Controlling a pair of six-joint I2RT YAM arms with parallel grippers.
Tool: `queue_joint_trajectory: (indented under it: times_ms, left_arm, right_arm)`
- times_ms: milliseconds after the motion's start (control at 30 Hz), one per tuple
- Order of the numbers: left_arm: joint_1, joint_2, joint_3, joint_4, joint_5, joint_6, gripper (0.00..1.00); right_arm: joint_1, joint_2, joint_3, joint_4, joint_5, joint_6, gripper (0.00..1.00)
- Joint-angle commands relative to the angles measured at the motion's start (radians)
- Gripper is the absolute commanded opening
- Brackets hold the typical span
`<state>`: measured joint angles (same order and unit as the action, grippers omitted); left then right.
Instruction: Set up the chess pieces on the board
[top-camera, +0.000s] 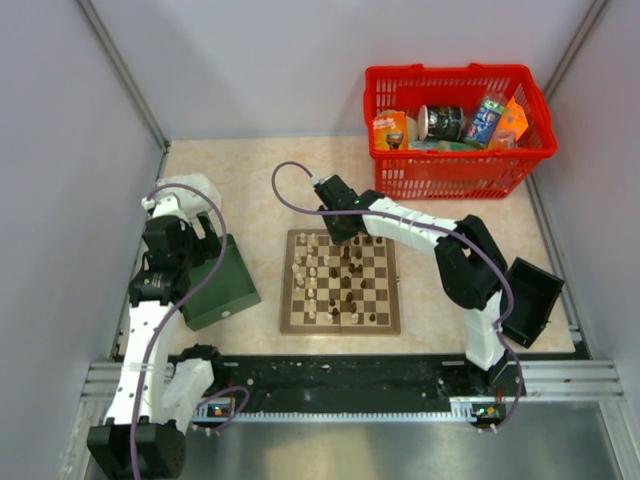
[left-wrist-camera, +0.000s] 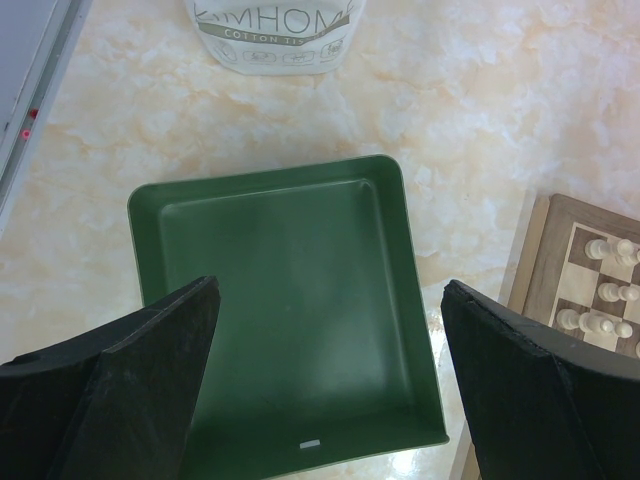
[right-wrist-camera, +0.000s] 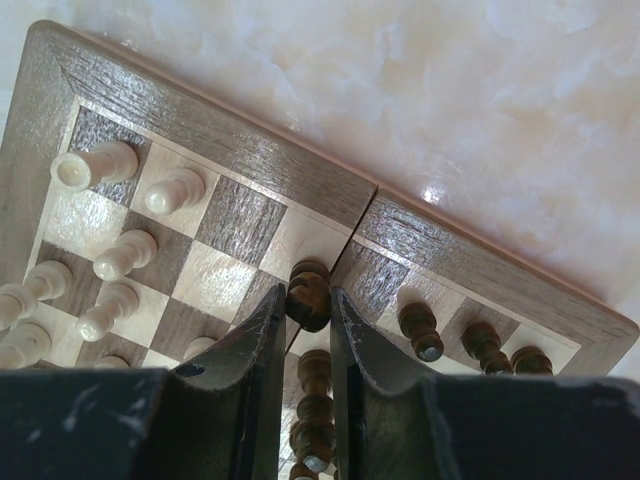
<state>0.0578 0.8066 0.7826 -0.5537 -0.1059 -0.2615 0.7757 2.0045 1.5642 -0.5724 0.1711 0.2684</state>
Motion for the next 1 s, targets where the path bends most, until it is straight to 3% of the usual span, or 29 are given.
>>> queue_joint_trajectory:
  times_ms: [0,267,600,967]
  left_arm:
    - [0.000,-0.020,-0.003,0.015,-0.014,0.010,0.98]
    - [0.000,-0.012,0.000,0.015,-0.012,0.008,0.98]
    - [0.000,-0.003,0.000,0.015,-0.005,0.008,0.98]
    - [0.000,-0.001,0.000,0.014,-0.006,0.005,0.98]
  right_arm:
    - [-0.007,-0.018,0.068,0.002,0.019,-0.006,0.00]
    - [-0.009,-0.189,0.057,-0.009,0.096,-0.001,0.00]
    - [-0.116,-0.484,-0.239,-0.029,0.096,0.104,0.00]
    - [-0.165,-0.468,-0.395,-0.011,0.011,0.152,0.00]
